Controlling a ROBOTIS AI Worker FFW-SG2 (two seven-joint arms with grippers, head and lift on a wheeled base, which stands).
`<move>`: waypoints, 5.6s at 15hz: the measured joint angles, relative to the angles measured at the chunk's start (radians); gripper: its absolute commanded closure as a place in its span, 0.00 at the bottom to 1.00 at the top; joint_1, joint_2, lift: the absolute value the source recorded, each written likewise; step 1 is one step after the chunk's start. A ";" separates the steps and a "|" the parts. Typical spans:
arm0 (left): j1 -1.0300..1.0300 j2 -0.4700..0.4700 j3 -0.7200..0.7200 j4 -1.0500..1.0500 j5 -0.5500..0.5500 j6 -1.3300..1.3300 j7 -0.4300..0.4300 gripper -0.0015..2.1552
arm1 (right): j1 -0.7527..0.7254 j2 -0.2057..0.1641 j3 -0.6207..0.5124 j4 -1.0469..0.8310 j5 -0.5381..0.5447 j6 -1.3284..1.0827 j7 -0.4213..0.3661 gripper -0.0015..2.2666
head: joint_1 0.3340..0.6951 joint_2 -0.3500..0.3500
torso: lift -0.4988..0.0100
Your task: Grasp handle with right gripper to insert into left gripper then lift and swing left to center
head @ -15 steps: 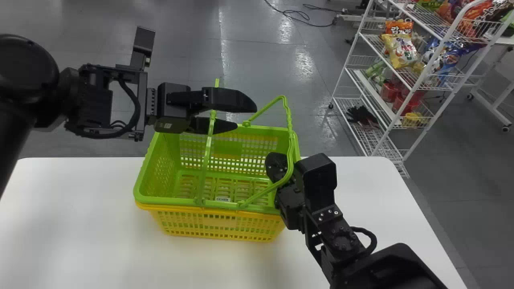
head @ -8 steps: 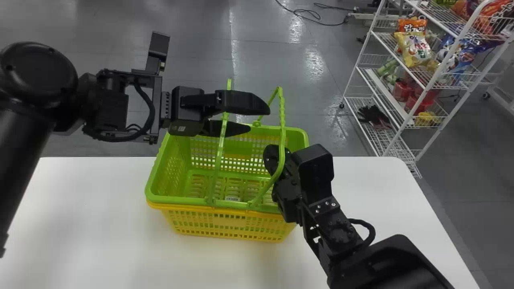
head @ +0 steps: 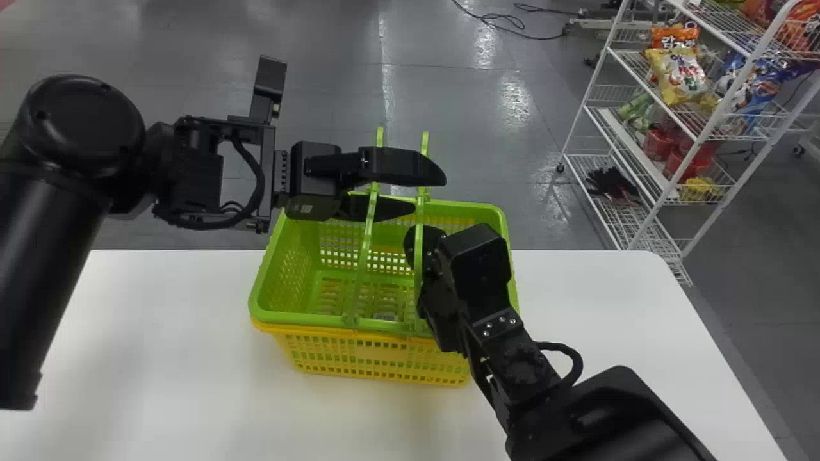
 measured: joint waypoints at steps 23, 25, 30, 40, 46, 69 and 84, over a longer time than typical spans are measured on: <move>-0.021 -0.052 0.043 0.205 0.182 -0.006 -0.019 0.03 | 0.390 -0.078 -0.262 -0.203 -0.085 -0.275 0.004 0.01 | 1.00 0.17 | 0.80; -0.035 -0.052 0.043 0.206 0.185 -0.005 -0.008 0.03 | 0.447 -0.082 -0.307 -0.197 -0.106 -0.325 0.011 0.00 | 1.00 0.14 | 0.80; -0.069 -0.051 0.039 0.223 0.216 0.004 0.015 0.03 | 0.562 -0.093 -0.355 -0.164 -0.125 -0.489 0.023 0.02 | 1.00 0.09 | 0.80; -0.177 -0.041 0.021 0.226 0.325 0.036 0.110 0.03 | 0.632 -0.089 -0.418 0.022 -0.208 -0.847 0.031 0.02 | 1.00 0.03 | 0.80; -0.277 -0.038 0.013 0.257 0.383 0.044 0.135 0.03 | 0.628 -0.079 -0.449 0.157 -0.280 -0.993 0.100 0.02 | 1.00 0.00 | 0.80; -0.525 0.050 0.003 0.410 0.589 0.058 0.236 0.88 | 0.601 -0.048 -0.442 0.285 -0.309 -1.065 0.132 0.02 | 0.82 0.08 | 0.80; -0.532 0.298 -0.082 0.414 0.621 0.083 0.212 0.99 | 0.603 -0.049 -0.448 0.302 -0.317 -1.100 0.132 0.02 | 0.90 0.26 | 0.80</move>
